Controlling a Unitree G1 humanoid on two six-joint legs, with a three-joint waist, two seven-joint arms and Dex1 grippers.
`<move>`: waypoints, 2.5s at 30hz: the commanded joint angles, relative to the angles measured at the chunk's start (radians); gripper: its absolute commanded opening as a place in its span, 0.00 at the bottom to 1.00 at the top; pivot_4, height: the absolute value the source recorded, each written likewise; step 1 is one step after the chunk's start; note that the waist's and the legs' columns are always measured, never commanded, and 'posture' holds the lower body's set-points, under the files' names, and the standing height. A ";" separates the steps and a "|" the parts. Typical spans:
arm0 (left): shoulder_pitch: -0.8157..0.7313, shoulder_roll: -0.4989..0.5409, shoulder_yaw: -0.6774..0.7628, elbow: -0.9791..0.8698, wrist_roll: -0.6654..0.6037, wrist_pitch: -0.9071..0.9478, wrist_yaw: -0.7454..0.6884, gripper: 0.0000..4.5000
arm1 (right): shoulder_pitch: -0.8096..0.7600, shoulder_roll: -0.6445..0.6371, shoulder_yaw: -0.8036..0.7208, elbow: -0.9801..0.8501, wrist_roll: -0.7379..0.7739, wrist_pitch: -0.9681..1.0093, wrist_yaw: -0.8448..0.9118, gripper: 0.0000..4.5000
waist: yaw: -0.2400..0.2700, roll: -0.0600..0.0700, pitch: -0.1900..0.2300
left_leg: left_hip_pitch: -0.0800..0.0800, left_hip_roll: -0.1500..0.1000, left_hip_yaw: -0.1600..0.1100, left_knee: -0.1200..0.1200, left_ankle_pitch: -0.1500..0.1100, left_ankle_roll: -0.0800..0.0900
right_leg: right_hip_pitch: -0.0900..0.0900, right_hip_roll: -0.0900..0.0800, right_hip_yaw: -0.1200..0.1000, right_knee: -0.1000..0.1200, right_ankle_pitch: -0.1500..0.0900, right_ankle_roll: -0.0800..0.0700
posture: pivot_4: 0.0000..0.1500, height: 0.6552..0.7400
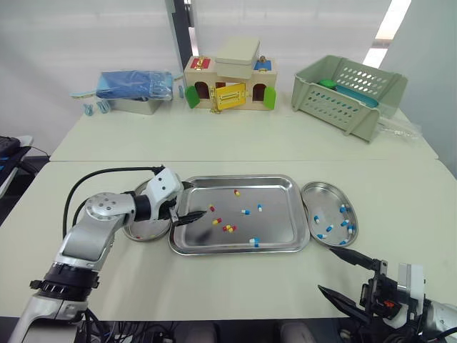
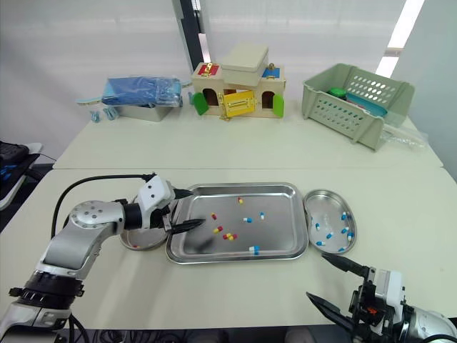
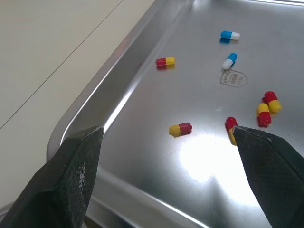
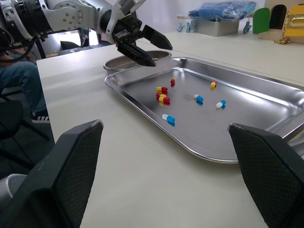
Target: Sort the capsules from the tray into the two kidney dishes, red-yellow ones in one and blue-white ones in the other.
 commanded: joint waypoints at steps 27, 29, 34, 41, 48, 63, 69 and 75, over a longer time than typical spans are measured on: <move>-0.110 -0.140 -0.093 0.114 0.161 0.032 0.060 1.00 | 0.030 0.011 0.057 -0.004 -0.016 -0.097 -0.066 0.99 | 0.004 0.000 0.000 | 0.000 0.000 0.000 0.001 0.000 0.000 | 0.000 0.000 0.000 0.000 0.000 0.000 | 1.00 1.00; -0.111 -0.145 -0.095 0.113 0.166 0.036 0.062 1.00 | 0.032 0.010 0.056 -0.006 -0.014 -0.096 -0.068 0.99 | 0.004 0.000 0.000 | 0.000 0.000 0.000 0.001 0.000 0.000 | 0.000 0.000 0.000 0.000 0.000 0.000 | 1.00 1.00; -0.112 -0.151 -0.098 0.101 0.172 0.049 0.059 0.91 | 0.036 0.006 0.052 -0.012 -0.010 -0.092 -0.072 1.00 | 0.004 0.000 0.000 | 0.000 0.000 0.000 0.001 0.000 0.000 | 0.000 0.000 0.000 0.000 0.000 0.000 | 1.00 1.00; -0.100 -0.143 -0.108 0.079 0.172 0.063 0.043 0.42 | 0.033 0.003 0.051 -0.012 -0.011 -0.088 -0.079 1.00 | 0.004 0.000 0.000 | 0.000 0.000 0.000 0.001 0.000 0.000 | 0.000 0.000 0.000 0.000 0.000 0.000 | 1.00 1.00; -0.097 -0.138 -0.106 0.086 0.179 0.057 0.046 0.01 | 0.027 -0.001 0.057 -0.010 -0.013 -0.085 -0.085 1.00 | 0.004 0.000 0.000 | 0.000 0.000 0.000 0.001 0.000 0.000 | 0.000 0.000 0.000 0.000 0.000 0.000 | 1.00 1.00; -0.109 -0.137 -0.062 0.075 0.136 0.062 0.042 0.13 | 0.030 -0.007 0.063 -0.017 -0.009 -0.081 -0.087 1.00 | 0.004 0.000 0.000 | 0.000 0.000 0.000 0.001 0.000 0.000 | 0.000 0.000 0.000 0.000 0.000 0.000 | 1.00 1.00; -0.131 -0.103 -0.023 0.066 0.087 0.046 -0.011 0.54 | 0.022 -0.006 0.068 -0.017 -0.010 -0.077 -0.090 1.00 | 0.003 0.000 0.000 | 0.000 0.000 0.000 0.001 0.000 0.000 | 0.000 0.000 0.000 0.001 0.000 0.000 | 1.00 1.00; -0.097 -0.026 0.014 0.040 0.013 -0.055 -0.168 0.99 | 0.022 -0.008 0.072 -0.018 -0.009 -0.079 -0.093 1.00 | 0.003 0.000 0.000 | 0.000 0.000 0.000 0.001 0.000 0.000 | 0.000 0.000 0.000 0.000 0.000 0.000 | 1.00 1.00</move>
